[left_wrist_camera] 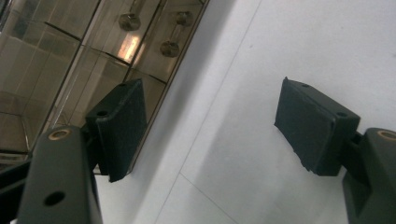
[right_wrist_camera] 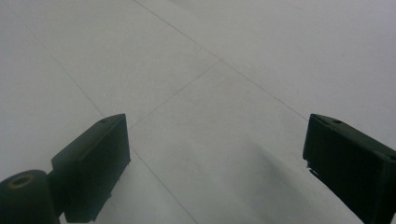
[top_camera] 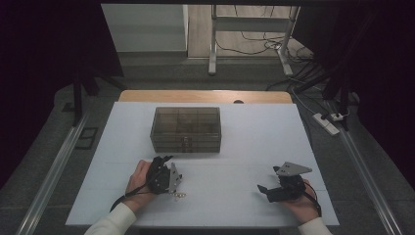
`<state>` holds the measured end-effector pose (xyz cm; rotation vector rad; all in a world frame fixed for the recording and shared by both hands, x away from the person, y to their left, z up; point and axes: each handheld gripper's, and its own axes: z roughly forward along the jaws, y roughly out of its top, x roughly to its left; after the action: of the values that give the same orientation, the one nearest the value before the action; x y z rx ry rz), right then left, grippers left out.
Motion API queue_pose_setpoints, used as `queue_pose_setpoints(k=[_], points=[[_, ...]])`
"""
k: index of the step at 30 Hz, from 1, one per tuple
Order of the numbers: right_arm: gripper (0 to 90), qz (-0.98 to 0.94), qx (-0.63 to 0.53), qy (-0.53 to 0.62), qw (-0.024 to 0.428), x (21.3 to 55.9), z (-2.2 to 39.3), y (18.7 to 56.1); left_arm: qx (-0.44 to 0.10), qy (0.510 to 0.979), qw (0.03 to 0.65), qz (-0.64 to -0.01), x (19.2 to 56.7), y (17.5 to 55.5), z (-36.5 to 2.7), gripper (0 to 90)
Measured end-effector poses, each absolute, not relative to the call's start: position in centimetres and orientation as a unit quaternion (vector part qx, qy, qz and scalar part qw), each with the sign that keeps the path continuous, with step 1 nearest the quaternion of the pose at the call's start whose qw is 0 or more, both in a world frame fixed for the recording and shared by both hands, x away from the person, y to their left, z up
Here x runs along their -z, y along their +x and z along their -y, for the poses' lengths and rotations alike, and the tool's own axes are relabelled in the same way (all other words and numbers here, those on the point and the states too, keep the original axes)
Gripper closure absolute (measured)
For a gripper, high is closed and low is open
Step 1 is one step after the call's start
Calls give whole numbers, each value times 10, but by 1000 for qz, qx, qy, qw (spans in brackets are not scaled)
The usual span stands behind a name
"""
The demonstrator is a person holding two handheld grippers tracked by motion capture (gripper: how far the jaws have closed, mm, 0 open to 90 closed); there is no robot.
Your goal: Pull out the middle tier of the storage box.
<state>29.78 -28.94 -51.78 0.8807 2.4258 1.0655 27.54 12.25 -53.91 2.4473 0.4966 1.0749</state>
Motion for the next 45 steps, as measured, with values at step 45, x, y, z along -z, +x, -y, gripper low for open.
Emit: queue_pose_setpoints(k=[45], points=[[72, -857, -370, 311, 179, 519, 288, 298, -403, 872, 211, -182, 537, 294, -115, 251]])
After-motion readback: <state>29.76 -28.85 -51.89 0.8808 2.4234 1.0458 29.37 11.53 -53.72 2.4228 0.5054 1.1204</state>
